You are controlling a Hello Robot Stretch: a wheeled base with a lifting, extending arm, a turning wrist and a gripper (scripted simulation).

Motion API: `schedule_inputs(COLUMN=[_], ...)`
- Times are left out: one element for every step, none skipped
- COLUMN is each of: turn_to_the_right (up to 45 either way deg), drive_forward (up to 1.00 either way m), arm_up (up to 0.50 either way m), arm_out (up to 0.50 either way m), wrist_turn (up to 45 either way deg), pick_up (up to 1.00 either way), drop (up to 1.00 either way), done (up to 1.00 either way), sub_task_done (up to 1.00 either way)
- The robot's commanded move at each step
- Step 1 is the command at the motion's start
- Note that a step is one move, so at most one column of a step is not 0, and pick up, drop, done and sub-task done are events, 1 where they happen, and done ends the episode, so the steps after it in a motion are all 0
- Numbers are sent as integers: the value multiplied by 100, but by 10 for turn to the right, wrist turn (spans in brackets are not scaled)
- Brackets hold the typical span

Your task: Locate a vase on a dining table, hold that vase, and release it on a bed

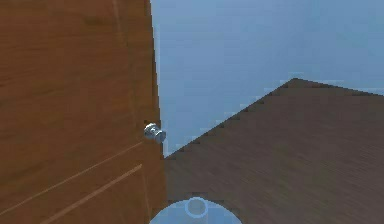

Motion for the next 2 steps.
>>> schedule_inputs(turn_to_the_right=[0, 450], drive_forward=[15, 0], arm_up=[0, 0], arm_out=[0, 0], wrist_turn=[0, 0], pick_up=[0, 0], drop=[0, 0], done=[0, 0], sub_task_done=[0, 0])
